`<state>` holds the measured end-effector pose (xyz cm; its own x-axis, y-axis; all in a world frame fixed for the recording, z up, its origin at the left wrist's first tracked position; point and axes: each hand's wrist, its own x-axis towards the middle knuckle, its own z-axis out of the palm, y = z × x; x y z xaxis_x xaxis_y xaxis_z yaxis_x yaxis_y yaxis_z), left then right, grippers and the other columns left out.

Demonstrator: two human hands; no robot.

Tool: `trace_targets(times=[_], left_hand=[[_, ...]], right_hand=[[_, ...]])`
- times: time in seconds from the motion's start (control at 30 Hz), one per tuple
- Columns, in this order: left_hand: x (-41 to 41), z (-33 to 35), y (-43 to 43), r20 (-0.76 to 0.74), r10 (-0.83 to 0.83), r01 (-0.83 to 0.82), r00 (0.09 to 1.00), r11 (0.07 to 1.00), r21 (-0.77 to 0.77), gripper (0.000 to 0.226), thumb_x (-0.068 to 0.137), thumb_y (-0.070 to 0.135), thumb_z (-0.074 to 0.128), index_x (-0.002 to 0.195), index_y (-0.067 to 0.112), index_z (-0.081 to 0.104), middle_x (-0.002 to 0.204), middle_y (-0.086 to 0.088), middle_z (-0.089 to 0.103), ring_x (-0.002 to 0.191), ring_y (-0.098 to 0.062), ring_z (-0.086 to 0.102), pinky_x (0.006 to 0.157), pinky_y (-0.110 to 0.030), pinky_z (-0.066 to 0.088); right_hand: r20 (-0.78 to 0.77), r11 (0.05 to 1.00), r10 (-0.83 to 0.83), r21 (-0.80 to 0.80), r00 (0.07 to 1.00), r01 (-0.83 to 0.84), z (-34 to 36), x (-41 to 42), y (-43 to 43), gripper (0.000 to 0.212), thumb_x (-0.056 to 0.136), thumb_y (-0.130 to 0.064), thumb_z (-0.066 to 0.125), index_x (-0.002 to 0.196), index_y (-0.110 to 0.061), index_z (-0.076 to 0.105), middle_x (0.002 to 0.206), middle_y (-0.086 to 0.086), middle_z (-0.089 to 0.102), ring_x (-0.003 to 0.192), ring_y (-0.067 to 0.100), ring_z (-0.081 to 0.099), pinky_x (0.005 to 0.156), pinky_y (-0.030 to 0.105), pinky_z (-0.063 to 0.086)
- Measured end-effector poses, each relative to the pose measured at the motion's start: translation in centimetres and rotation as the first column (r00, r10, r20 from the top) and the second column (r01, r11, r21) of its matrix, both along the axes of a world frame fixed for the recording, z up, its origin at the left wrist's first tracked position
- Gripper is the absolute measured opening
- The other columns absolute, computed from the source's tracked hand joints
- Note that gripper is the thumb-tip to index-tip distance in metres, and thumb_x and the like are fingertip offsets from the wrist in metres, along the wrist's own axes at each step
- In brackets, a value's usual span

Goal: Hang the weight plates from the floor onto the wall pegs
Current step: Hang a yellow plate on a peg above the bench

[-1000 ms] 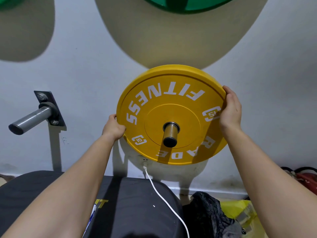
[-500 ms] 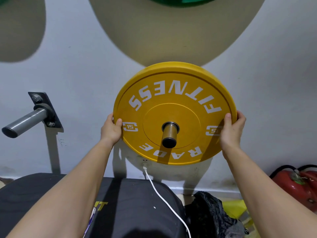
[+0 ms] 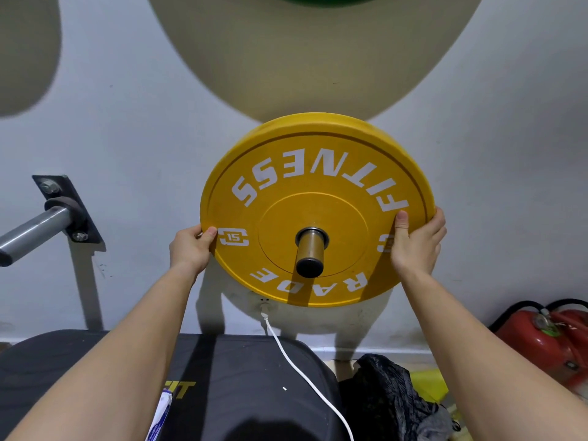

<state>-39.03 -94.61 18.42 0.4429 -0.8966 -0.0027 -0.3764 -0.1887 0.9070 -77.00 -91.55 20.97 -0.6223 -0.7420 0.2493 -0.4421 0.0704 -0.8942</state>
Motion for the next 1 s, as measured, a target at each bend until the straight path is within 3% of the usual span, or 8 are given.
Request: trace_targets(times=[0.1, 0.17, 0.23, 0.33, 0.43, 0.57, 0.9, 1.0], left_hand=[[-0.9, 0.4, 0.3, -0.041, 0.016, -0.016, 0.999, 1.0, 0.011, 0.05, 0.1, 0.048, 0.055, 0.141, 0.02, 0.055, 0.135, -0.012, 0.062, 0.118, -0.038, 0.06, 0.097, -0.059, 0.051], [-2.8, 1.1, 1.3, -0.23, 0.079, -0.071, 0.97, 0.996, 0.045, 0.065, 0.097, 0.054, 0.057, 0.15, 0.022, 0.036, 0.139, -0.012, 0.055, 0.119, -0.04, 0.058, 0.091, -0.059, 0.054], [-5.6, 1.8, 2.9, -0.52, 0.139, -0.091, 0.843, 0.989, 0.116, 0.095, 0.085, 0.065, 0.066, 0.152, 0.026, 0.013, 0.128, -0.01, 0.05, 0.107, -0.039, 0.059, 0.084, -0.061, 0.056], [-9.1, 2.2, 4.0, -0.683, 0.107, -0.027, 0.723, 0.991, 0.128, 0.129, 0.054, 0.083, 0.075, 0.15, 0.036, 0.003, 0.142, -0.008, 0.042, 0.119, -0.043, 0.055, 0.082, -0.071, 0.052], [-10.6, 2.7, 3.6, -0.715, 0.094, -0.008, 0.693, 0.992, 0.122, 0.138, 0.054, 0.079, 0.076, 0.155, 0.036, -0.008, 0.16, -0.008, 0.026, 0.137, -0.048, 0.04, 0.089, -0.073, 0.048], [-11.5, 2.3, 2.9, -0.687, 0.143, -0.053, 0.713, 0.987, 0.151, 0.138, 0.068, 0.07, 0.076, 0.155, 0.028, -0.022, 0.162, -0.01, 0.022, 0.141, -0.048, 0.035, 0.095, -0.073, 0.044], [-11.6, 2.3, 2.4, -0.606, 0.16, -0.062, 0.779, 0.982, 0.18, 0.136, 0.071, 0.075, 0.069, 0.155, 0.023, -0.024, 0.159, -0.01, 0.028, 0.135, -0.047, 0.042, 0.095, -0.065, 0.05], [-10.8, 2.0, 2.2, -0.512, 0.137, -0.036, 0.848, 0.979, 0.201, 0.13, 0.076, 0.077, 0.064, 0.157, 0.017, -0.018, 0.158, -0.013, 0.032, 0.138, -0.044, 0.041, 0.106, -0.06, 0.041]], right_hand=[[0.056, 0.999, 0.019, 0.044, 0.998, -0.021, -0.1, -0.2, 0.1, 0.084, 0.094, -0.067, 0.043, 0.156, -0.022, 0.01, 0.16, 0.012, 0.019, 0.14, 0.046, 0.031, 0.113, 0.059, 0.029], [0.242, 0.992, -0.049, 0.124, 0.969, 0.019, -0.4, 0.5, 0.5, 0.095, 0.087, -0.073, 0.05, 0.156, -0.025, 0.007, 0.161, 0.013, 0.012, 0.139, 0.047, 0.033, 0.113, 0.058, 0.032], [0.471, 0.978, -0.137, 0.203, 0.872, 0.044, -1.1, 2.4, 1.7, 0.114, 0.075, -0.078, 0.062, 0.157, -0.027, 0.0, 0.161, 0.014, 0.007, 0.139, 0.045, 0.033, 0.111, 0.057, 0.034], [0.701, 0.97, -0.113, 0.232, 0.705, -0.075, -1.5, 6.0, 2.7, 0.147, 0.05, -0.088, 0.069, 0.156, -0.031, -0.016, 0.163, 0.015, 0.011, 0.144, 0.045, 0.027, 0.11, 0.063, 0.035], [0.773, 0.974, -0.075, 0.193, 0.63, -0.12, -0.7, 7.6, 1.3, 0.167, 0.027, -0.097, 0.066, 0.151, -0.036, -0.028, 0.165, 0.013, 0.003, 0.146, 0.048, 0.022, 0.105, 0.072, 0.035], [0.743, 0.964, -0.086, 0.229, 0.664, -0.132, -0.4, 7.5, -0.4, 0.177, 0.01, -0.103, 0.054, 0.147, -0.033, -0.035, 0.166, 0.016, -0.003, 0.148, 0.047, 0.016, 0.106, 0.072, 0.033], [0.707, 0.958, -0.065, 0.243, 0.704, -0.155, -1.4, 7.1, -1.6, 0.178, 0.009, -0.107, 0.047, 0.143, -0.029, -0.041, 0.166, 0.016, 0.0, 0.148, 0.046, 0.02, 0.105, 0.07, 0.036], [0.676, 0.941, -0.085, 0.295, 0.732, -0.163, -1.1, 6.8, -1.6, 0.177, 0.012, -0.108, 0.047, 0.146, -0.028, -0.036, 0.166, 0.015, 0.006, 0.147, 0.046, 0.023, 0.107, 0.071, 0.032]])
